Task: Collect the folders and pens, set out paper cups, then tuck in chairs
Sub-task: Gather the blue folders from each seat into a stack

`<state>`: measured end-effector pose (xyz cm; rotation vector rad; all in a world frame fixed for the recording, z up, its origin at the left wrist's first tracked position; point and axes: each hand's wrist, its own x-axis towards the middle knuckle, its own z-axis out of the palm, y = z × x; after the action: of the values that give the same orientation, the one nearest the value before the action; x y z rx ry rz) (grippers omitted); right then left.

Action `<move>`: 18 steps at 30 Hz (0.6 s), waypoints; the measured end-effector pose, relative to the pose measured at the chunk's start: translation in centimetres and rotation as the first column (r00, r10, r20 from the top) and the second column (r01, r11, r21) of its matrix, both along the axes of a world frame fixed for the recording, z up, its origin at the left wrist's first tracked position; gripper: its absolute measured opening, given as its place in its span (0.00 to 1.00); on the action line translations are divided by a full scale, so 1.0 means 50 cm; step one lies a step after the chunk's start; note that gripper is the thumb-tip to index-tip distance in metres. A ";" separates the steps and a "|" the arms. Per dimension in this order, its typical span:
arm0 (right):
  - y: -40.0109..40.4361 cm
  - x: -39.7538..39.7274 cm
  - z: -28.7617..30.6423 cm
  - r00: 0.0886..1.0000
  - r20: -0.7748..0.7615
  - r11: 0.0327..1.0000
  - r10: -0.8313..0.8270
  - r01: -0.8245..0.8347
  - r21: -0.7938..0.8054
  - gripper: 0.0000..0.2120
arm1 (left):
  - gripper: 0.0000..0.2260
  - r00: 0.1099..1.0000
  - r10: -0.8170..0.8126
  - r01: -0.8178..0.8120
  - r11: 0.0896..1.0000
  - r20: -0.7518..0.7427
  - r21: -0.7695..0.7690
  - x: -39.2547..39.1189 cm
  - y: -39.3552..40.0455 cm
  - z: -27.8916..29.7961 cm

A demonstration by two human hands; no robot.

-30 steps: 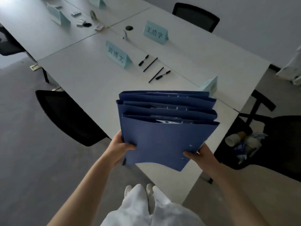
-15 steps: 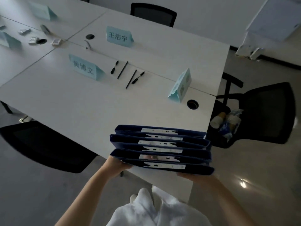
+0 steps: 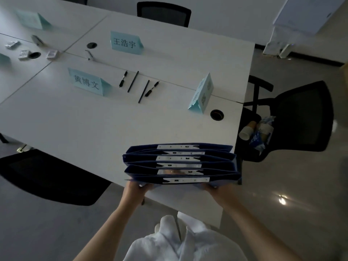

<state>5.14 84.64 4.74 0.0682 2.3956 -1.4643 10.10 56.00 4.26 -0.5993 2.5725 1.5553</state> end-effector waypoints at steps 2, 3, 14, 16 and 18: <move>-0.009 -0.005 0.016 0.999 0.008 0.999 -0.031 0.031 -0.009 0.19 | 0.18 0.997 -0.045 0.045 0.999 -0.060 -0.011 -0.022 -0.008 0.005; -0.007 -0.013 0.009 1.000 0.012 0.999 -0.027 0.027 -0.024 0.19 | 0.20 0.998 -0.058 0.059 0.998 -0.031 0.009 -0.036 -0.014 0.013; 0.012 -0.113 0.016 0.822 0.565 0.979 -0.074 0.169 -0.117 0.22 | 0.17 0.924 -0.050 -0.032 0.978 0.380 0.207 -0.180 -0.002 0.035; 0.019 -0.115 -0.005 0.776 0.624 0.981 -0.095 0.179 -0.073 0.23 | 0.19 0.895 -0.053 -0.058 0.971 0.443 0.234 -0.187 0.009 0.011; 0.023 -0.113 -0.019 0.767 0.634 0.983 -0.103 0.177 -0.054 0.23 | 0.19 0.881 -0.056 -0.070 0.967 0.470 0.246 -0.190 0.021 -0.013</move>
<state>-0.50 85.79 3.77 0.6267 1.7810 -1.3501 0.60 57.06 3.62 -0.8370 1.9739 1.4804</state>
